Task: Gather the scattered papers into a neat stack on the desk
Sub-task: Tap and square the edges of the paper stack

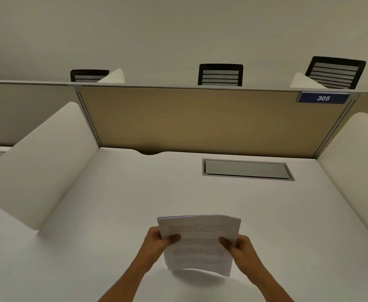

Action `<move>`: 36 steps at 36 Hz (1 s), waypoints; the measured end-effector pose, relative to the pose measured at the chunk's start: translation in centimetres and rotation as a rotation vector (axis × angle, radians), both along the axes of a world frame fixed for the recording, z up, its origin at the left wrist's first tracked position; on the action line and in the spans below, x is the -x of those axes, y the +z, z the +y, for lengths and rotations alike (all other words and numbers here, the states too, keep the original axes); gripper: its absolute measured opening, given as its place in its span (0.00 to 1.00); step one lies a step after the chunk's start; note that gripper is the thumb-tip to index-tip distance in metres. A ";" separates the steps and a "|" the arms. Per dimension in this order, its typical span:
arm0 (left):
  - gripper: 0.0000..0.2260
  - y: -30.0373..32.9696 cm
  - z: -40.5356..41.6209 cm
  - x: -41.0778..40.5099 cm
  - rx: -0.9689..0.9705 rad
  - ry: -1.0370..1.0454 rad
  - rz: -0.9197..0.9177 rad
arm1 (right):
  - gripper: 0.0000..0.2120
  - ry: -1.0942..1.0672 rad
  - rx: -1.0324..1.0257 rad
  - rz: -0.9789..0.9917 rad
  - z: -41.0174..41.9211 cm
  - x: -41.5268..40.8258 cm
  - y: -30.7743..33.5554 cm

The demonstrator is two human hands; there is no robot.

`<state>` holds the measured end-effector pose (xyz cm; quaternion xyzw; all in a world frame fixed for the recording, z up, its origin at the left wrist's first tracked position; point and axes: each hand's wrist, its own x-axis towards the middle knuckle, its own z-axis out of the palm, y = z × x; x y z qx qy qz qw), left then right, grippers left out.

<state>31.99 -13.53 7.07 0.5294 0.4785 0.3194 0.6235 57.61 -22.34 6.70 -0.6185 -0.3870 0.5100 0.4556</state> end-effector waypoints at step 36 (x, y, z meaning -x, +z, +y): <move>0.15 -4.8 -1.4 -2.3 0.075 0.014 0.158 | 0.10 0.047 0.035 -0.042 -0.4 -1.9 -5.4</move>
